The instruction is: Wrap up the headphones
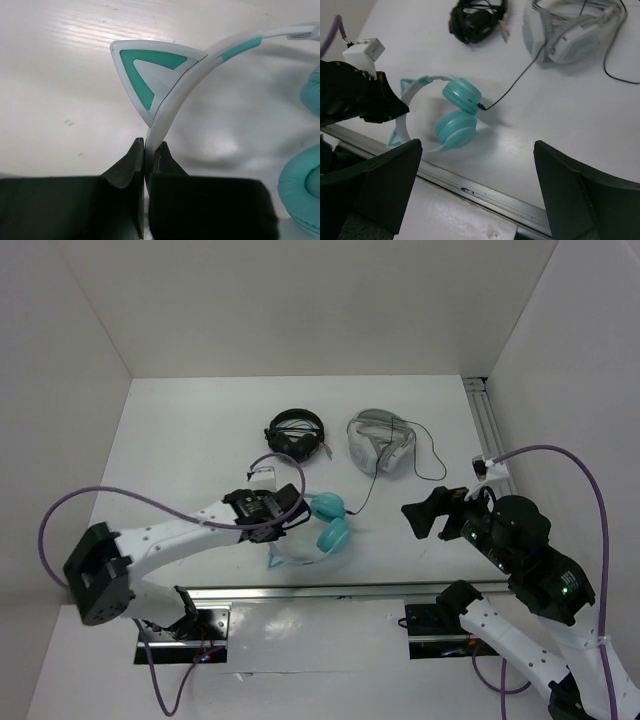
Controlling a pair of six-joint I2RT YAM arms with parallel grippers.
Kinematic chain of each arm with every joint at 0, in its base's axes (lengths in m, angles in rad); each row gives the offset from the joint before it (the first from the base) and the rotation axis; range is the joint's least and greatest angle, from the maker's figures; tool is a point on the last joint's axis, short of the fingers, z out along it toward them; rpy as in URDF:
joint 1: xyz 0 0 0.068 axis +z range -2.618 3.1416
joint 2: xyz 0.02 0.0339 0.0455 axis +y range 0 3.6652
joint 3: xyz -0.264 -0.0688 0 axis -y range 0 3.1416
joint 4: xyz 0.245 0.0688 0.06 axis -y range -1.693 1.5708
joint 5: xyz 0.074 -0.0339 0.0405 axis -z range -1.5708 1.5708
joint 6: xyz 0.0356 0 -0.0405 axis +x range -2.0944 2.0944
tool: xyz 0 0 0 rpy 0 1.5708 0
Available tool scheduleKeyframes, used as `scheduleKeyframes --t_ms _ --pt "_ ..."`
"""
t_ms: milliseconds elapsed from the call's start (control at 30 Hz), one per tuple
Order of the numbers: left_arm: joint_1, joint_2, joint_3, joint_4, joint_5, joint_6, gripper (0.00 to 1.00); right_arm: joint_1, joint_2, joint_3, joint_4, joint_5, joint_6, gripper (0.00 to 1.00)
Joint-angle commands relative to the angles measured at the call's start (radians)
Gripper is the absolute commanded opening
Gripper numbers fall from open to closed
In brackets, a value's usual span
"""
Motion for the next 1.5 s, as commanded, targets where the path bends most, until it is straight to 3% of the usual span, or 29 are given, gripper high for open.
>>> scheduleKeyframes --t_ms 0,100,233,367,467,600,733,933,1133,1467 --pt "-0.024 -0.213 0.121 -0.273 -0.154 0.047 0.00 0.006 -0.057 -0.036 0.215 -0.156 -0.045 1.00" --pt "-0.024 -0.356 0.242 -0.387 -0.188 0.144 0.00 0.006 -0.045 -0.064 0.284 -0.224 -0.072 1.00" --pt "0.017 -0.430 0.424 -0.464 -0.199 0.360 0.00 0.006 0.053 -0.082 0.358 -0.408 -0.120 1.00" --pt "0.137 -0.412 0.652 -0.519 -0.240 0.486 0.00 -0.003 0.188 -0.043 0.425 -0.525 -0.238 1.00" --pt "0.227 -0.398 0.790 -0.519 -0.205 0.584 0.00 -0.003 0.291 0.013 0.496 -0.468 -0.252 1.00" --pt "0.261 -0.370 0.909 -0.548 -0.147 0.597 0.00 0.006 0.360 -0.015 0.649 -0.517 -0.272 1.00" --pt "0.317 -0.359 0.940 -0.548 -0.041 0.620 0.00 0.015 0.452 -0.088 0.799 -0.582 -0.272 1.00" --pt "0.351 -0.369 0.949 -0.548 0.008 0.639 0.00 0.024 0.455 -0.127 0.947 -0.493 -0.287 0.99" --pt "0.369 -0.369 0.969 -0.557 0.039 0.639 0.00 0.024 0.523 -0.066 0.913 -0.468 -0.335 0.95" --pt "0.369 -0.369 0.969 -0.576 0.020 0.639 0.00 0.024 0.505 -0.027 0.903 -0.388 -0.416 0.95"
